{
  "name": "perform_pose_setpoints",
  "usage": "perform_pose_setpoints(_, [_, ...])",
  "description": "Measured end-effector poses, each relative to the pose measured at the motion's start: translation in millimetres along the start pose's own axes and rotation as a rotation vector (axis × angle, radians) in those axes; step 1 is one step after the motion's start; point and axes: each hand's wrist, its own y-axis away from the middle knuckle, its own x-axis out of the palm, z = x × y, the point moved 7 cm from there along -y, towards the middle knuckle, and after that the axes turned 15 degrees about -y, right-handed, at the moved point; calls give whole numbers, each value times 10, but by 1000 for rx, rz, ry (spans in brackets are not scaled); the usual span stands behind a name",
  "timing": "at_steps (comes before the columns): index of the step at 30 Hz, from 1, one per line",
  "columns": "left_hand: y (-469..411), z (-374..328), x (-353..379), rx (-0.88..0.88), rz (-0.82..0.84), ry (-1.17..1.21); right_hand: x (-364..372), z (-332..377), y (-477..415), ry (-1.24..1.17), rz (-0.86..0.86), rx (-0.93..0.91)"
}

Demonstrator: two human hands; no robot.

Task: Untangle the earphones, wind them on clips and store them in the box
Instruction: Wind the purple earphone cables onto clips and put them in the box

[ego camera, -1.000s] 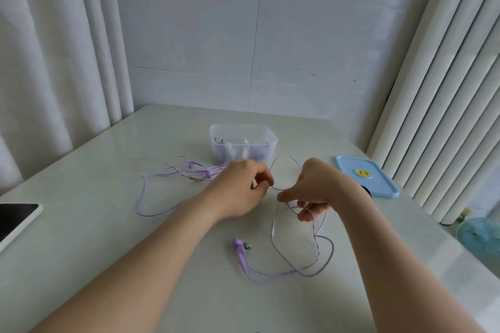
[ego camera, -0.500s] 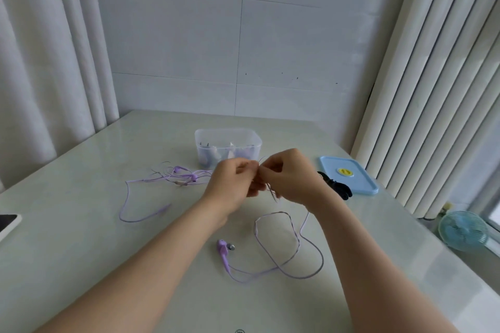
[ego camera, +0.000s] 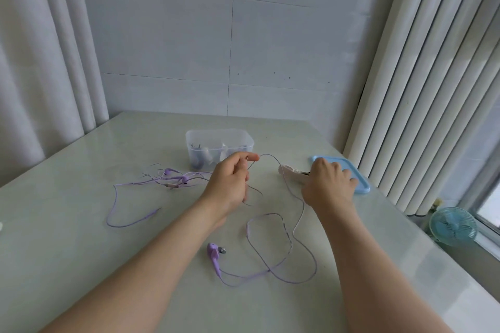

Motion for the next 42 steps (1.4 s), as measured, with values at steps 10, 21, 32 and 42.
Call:
perform_pose_setpoints(10, [63, -30, -44, -13, 7, 115, -128, 92, 59, 13, -92, 32])
perform_pose_setpoints(21, [24, -109, -297, -5, -48, 199, 54, 793, 252, -816, 116, -390])
perform_pose_setpoints(32, [106, -256, -313, 29, -6, 268, 280, 946, 398, -1554, 599, -122])
perform_pose_setpoints(42, [107, -210, -354, -2, -54, 328, 286, 955, 447, -1593, 740, -76])
